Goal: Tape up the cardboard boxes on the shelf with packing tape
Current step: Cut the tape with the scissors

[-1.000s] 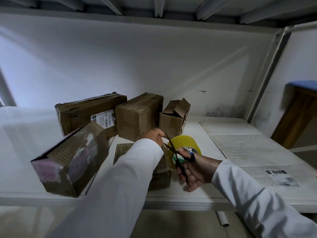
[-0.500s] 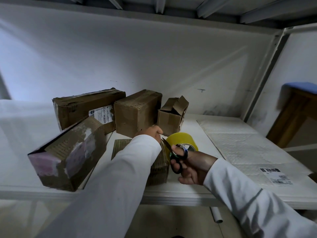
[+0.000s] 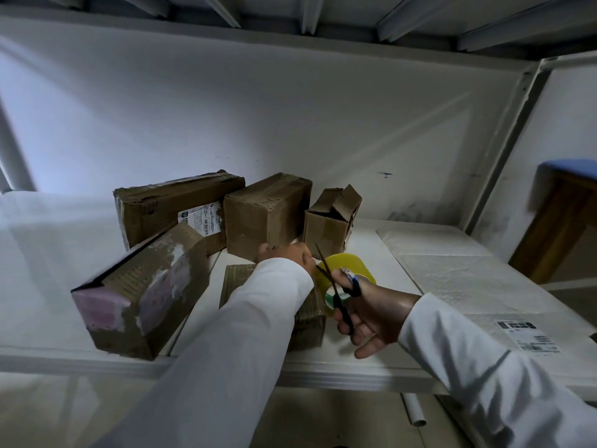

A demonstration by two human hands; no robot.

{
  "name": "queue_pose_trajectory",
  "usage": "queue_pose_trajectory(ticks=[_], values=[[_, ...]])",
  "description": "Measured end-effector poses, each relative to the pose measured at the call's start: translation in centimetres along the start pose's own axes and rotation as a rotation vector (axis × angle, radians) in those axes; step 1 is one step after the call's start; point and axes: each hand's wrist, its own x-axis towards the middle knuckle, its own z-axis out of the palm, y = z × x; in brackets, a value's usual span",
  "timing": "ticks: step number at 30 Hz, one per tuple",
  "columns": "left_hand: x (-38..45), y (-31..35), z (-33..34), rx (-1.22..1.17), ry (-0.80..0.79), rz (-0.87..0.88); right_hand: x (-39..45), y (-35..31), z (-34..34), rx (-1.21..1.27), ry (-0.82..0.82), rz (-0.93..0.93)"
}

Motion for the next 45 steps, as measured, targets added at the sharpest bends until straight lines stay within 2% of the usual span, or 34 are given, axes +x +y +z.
queue_pose_trajectory(ticks=[6, 12, 14, 18, 23, 25, 28, 29, 31, 33, 35, 37, 40, 42, 43, 45], values=[[-0.4, 0.1, -0.1, -0.032, 0.005, 0.005, -1.0, 0.5, -3.1, 0.063, 0.005, -0.055], [-0.6, 0.0, 0.3, -0.195, -0.030, 0.015, -0.8, 1.2, -4.4, 0.045, -0.069, -0.072], [-0.3, -0.3, 0.4, -0.214, -0.042, 0.065, -0.7, 1.3, -4.7, 0.048, -0.089, -0.079], [0.1, -0.8, 0.9, -0.148, -0.005, 0.286, -0.5, 1.9, -5.3, 0.058, -0.153, -0.115], [0.2, -0.9, 1.0, -0.160, -0.065, 0.279, -0.6, 2.4, -5.6, 0.110, -0.221, -0.160], [0.3, -0.9, 0.9, -0.165, -0.080, 0.258, -1.0, 2.5, -5.7, 0.190, -0.227, -0.238], [0.1, -0.6, 0.7, -0.128, -0.045, 0.268, -1.7, 1.5, -7.0, 0.472, -0.238, -0.411], [-0.1, -0.5, 0.7, -0.121, -0.033, 0.273, -2.0, 0.9, -7.3, 0.502, -0.190, -0.420], [-0.3, -0.4, 0.6, -0.127, -0.029, 0.275, -1.9, 0.2, -7.8, 0.398, 0.022, -0.336], [-0.5, -0.4, 0.5, -0.120, -0.038, 0.286, -0.5, 0.9, -8.2, 0.175, 0.301, -0.206], [-0.5, -0.5, 0.5, -0.103, -0.043, 0.304, 1.7, 3.0, -8.9, -0.061, 0.514, -0.072], [-0.4, -0.5, 0.5, -0.096, -0.048, 0.320, 3.3, 5.4, -9.7, -0.283, 0.644, 0.058], [-0.3, -0.6, 0.5, -0.089, -0.049, 0.336, 4.1, 7.0, -10.5, -0.584, 0.752, 0.227], [-0.2, -0.7, 0.6, -0.097, -0.034, 0.348, 3.9, 6.4, -10.1, -0.713, 0.852, 0.197], [-0.2, -0.7, 0.6, -0.106, -0.024, 0.356, 3.9, 5.9, -9.8, -0.727, 0.890, 0.111], [-0.2, -0.7, 0.6, -0.111, -0.015, 0.375, 4.1, 4.5, -8.9, -0.555, 0.860, -0.213]])
